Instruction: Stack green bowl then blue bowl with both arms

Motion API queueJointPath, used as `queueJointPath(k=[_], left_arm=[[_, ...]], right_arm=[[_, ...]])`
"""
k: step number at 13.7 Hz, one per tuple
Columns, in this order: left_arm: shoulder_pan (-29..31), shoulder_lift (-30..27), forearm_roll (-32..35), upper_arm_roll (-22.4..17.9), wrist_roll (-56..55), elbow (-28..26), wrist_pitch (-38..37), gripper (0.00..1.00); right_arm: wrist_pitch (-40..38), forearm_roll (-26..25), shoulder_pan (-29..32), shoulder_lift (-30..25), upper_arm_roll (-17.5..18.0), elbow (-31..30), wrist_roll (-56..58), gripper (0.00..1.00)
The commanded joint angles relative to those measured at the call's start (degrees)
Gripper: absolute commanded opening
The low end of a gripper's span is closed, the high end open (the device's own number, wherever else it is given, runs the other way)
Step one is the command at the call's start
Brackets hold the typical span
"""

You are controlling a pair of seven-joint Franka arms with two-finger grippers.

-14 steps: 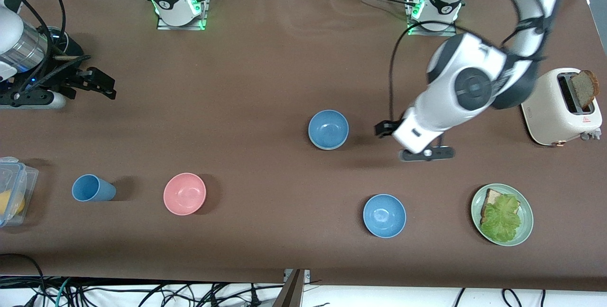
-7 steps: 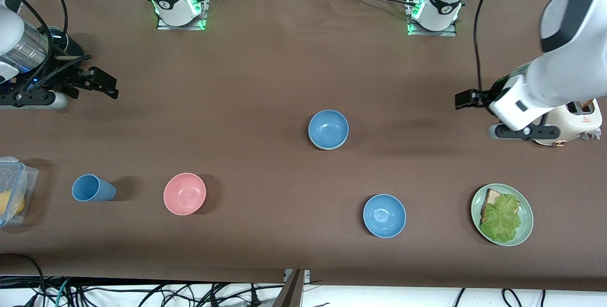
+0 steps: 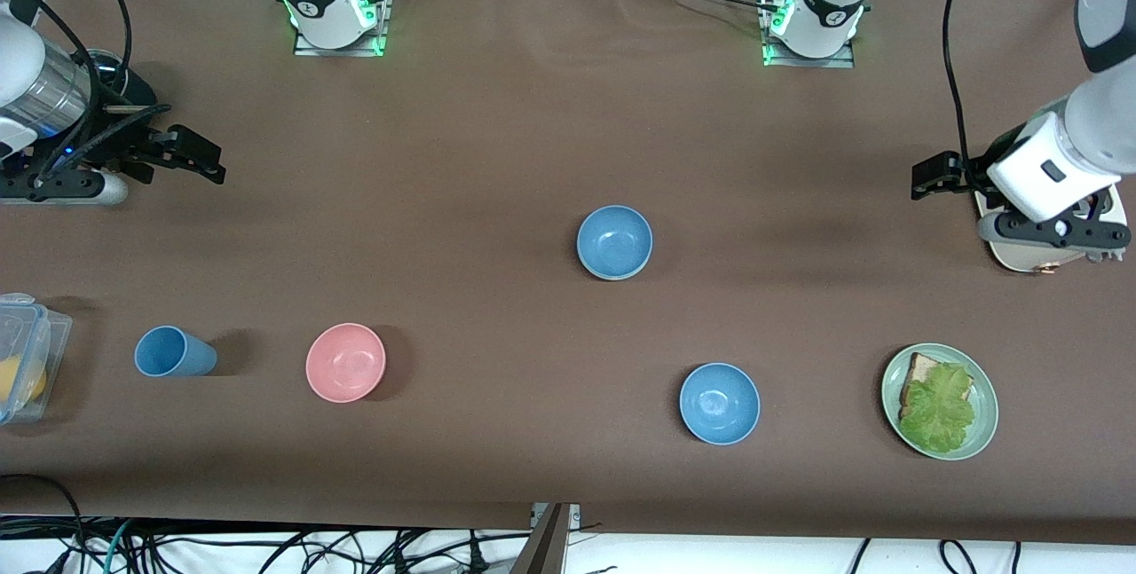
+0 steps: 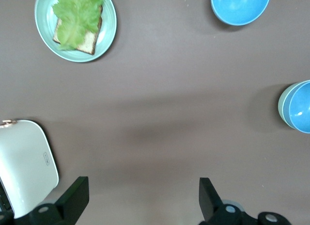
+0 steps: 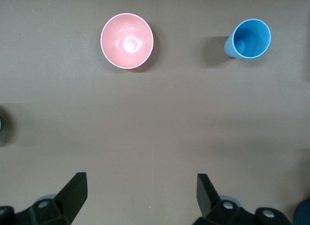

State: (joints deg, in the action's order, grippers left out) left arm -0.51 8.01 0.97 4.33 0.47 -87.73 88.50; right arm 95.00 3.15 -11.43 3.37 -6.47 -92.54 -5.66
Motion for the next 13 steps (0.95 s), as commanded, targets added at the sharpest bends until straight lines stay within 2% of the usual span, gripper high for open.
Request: queueJointPath(k=[1,13], left_arm=[[-1.34,-7.39,-1.14,-1.43,-1.68,-9.12,3.09,1.0],[-0.99,-7.13,-1.93,-1.43,-3.11,-8.16,2.12,1.0]], right_arm=[[-0.69,0.9,0.09,-0.55,-0.12,-0.19,-0.23,1.0],[-0.69,0.9,0.09,-0.55,-0.12,-0.19,-0.23,1.0]])
